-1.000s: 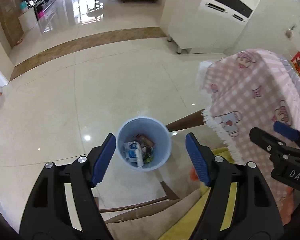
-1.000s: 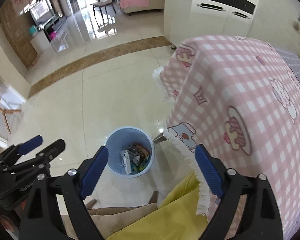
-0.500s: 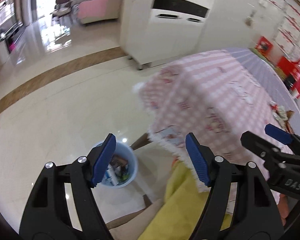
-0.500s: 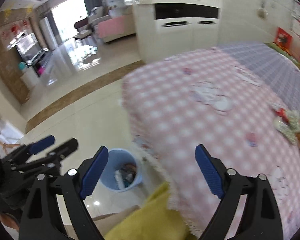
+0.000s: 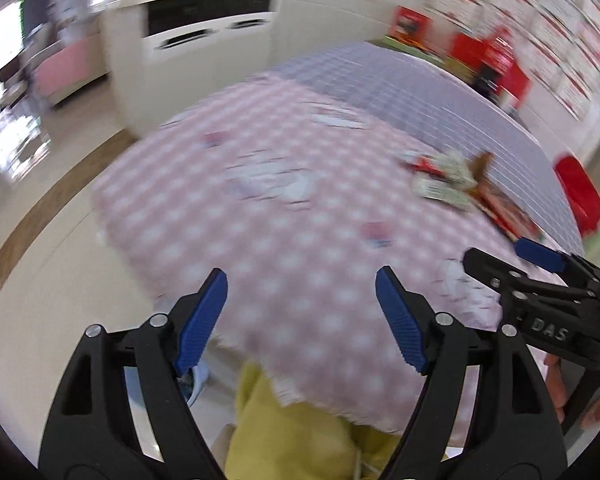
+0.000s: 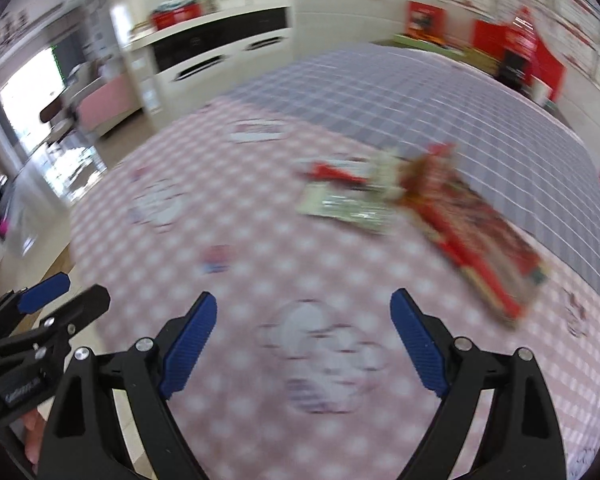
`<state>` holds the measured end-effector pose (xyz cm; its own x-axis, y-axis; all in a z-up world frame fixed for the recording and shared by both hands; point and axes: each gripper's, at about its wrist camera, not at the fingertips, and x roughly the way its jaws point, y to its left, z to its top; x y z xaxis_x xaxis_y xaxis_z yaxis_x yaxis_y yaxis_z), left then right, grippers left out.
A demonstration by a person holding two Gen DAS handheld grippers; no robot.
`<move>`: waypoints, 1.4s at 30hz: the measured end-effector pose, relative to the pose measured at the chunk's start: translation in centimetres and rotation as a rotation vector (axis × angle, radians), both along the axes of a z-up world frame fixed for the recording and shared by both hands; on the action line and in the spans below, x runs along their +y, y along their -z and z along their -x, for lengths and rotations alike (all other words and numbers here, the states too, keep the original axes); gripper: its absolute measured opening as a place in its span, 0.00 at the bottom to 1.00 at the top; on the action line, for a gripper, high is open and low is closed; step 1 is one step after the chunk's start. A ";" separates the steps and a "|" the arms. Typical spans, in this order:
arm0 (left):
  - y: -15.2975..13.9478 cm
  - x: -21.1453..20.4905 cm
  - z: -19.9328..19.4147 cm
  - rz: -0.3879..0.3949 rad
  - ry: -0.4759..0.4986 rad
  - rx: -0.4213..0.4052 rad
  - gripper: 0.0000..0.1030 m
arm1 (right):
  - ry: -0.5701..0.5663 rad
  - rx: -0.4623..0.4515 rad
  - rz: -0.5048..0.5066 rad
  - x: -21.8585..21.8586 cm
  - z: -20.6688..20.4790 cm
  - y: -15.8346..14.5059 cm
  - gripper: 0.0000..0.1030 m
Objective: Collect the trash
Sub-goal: 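Move both tools back over the table toward the remaining wrappers, then grasp the pale green snack wrapper with the left tool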
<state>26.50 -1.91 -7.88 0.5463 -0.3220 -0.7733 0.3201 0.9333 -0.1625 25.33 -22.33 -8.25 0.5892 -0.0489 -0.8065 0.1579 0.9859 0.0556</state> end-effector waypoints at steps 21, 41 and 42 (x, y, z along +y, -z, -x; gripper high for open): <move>3.9 -18.6 -7.6 -0.124 0.203 0.093 0.81 | 0.325 0.076 -0.014 -15.6 3.0 1.4 0.84; 2.7 -15.1 -8.4 -0.055 0.217 0.044 0.28 | 0.225 0.087 0.026 -12.3 0.8 1.1 0.84; 2.4 -15.2 -8.2 -0.043 0.244 0.033 0.70 | 0.215 0.087 0.030 -11.9 0.8 1.1 0.84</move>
